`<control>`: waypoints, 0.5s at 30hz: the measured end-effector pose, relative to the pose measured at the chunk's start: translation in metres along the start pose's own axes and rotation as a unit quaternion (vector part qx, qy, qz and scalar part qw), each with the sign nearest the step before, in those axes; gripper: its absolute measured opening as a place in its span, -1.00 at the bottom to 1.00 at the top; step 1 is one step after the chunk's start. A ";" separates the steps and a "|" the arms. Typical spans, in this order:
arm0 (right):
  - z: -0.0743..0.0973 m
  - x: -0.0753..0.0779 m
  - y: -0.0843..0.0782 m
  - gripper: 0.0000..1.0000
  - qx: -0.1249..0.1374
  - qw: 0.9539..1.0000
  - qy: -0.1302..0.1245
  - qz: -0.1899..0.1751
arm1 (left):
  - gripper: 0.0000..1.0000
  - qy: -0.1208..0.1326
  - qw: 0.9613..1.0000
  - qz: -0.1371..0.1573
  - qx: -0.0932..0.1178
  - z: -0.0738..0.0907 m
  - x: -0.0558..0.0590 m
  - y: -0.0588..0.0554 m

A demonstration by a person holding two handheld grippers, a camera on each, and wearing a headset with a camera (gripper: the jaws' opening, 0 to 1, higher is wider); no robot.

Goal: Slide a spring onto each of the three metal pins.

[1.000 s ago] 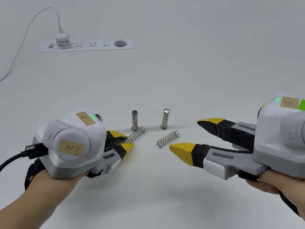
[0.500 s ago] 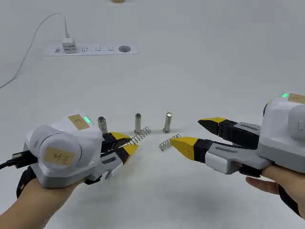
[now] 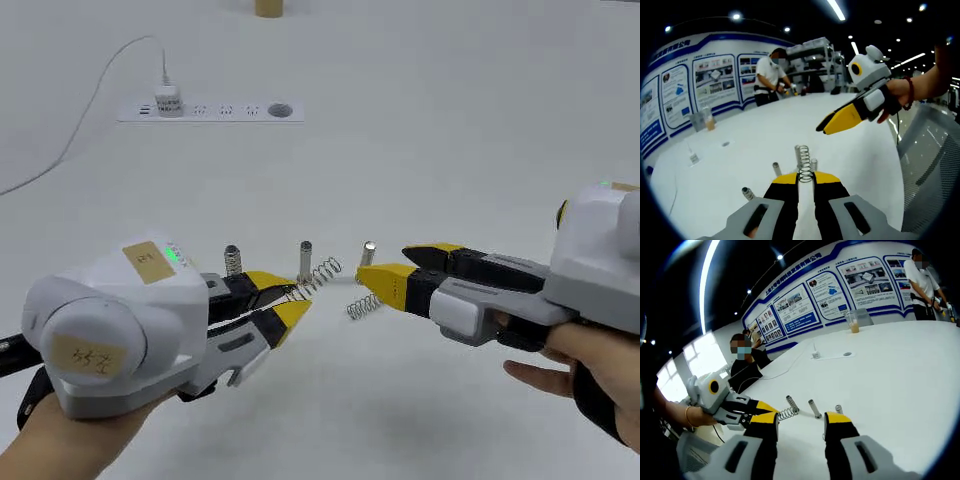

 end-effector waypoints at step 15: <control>-0.010 -0.027 0.008 -0.39 0.003 0.996 0.080 -0.034 | -0.80 -0.013 0.998 -0.016 0.051 0.014 0.007 0.008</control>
Point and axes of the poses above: the centre of the closed fingertips' face, and the gripper's own axes: z roughly backward along the fingers, x roughly to its right, y roughly out of its top, the point moved 5 cm from there along z, roughly backward along the fingers, and after that the axes turned 14 degrees about -x, right-handed, at the moved point
